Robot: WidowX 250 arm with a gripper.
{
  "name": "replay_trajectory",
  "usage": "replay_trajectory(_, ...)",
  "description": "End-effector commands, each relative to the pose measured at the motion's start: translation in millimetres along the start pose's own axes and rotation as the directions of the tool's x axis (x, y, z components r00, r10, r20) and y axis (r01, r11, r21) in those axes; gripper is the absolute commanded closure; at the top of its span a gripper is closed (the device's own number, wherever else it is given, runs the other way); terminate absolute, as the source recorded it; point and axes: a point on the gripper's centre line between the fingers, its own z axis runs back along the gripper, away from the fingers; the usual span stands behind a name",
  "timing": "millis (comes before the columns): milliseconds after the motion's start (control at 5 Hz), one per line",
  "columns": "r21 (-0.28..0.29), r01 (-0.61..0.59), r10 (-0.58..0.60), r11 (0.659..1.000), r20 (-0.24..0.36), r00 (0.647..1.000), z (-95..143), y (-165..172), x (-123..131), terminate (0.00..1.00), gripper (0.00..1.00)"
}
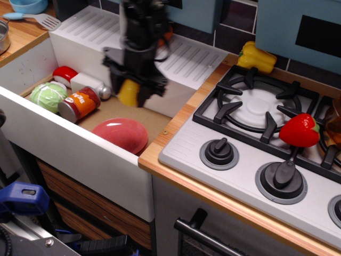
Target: Put corn on plate
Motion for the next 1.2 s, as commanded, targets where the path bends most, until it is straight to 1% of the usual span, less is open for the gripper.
replay_trajectory(0,-0.014,-0.025,0.025,1.000,-0.009,1.000,-7.6,1.8,-9.3,0.00,1.00)
replay_trajectory(200,-0.026,-0.023,0.023,0.999,0.003,1.000,-6.8,-0.4,-12.3,0.00,1.00)
replay_trajectory(400,-0.058,-0.032,0.036,0.998,0.068,0.997,-3.5,-1.7,-10.6,0.00,1.00)
replay_trajectory(600,-0.068,-0.011,0.018,0.998,0.107,0.994,-1.6,-3.3,-10.7,0.00,0.00)
replay_trajectory(800,-0.068,-0.011,0.018,0.998,0.107,0.994,-1.6,-3.3,-10.7,0.00,0.00)
replay_trajectory(1000,-0.068,-0.011,0.018,0.998,0.107,0.994,-1.6,-3.3,-10.7,1.00,0.00)
